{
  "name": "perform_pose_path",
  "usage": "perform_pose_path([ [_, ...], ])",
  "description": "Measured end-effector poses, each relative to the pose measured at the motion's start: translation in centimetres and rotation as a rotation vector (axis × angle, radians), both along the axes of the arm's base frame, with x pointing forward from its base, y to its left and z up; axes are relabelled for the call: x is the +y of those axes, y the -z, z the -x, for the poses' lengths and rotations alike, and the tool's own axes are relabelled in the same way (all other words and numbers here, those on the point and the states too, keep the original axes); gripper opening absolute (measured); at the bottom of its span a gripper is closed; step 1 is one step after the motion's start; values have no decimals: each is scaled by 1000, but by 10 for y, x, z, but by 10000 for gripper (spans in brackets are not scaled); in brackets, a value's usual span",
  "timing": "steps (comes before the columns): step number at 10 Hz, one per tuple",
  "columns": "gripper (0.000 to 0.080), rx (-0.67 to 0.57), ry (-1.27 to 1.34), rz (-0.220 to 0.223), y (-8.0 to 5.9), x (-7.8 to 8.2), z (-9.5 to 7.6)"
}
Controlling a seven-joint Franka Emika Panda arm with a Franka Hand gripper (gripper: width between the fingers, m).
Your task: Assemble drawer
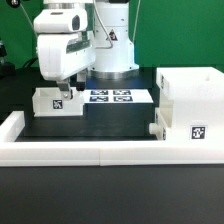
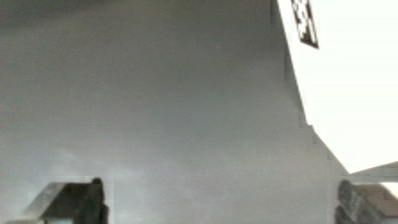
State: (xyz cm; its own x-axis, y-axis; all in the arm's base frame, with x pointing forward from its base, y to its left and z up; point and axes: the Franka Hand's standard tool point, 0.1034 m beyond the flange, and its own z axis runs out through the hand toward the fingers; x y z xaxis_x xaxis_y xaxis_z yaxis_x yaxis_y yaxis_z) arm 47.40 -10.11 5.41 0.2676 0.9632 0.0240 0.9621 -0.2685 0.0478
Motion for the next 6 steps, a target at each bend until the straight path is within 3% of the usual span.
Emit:
perform_pose_path([
  [5,649,3,331,-25,0,-1,1],
  [6,649,-26,441,-38,2,-11,6],
])
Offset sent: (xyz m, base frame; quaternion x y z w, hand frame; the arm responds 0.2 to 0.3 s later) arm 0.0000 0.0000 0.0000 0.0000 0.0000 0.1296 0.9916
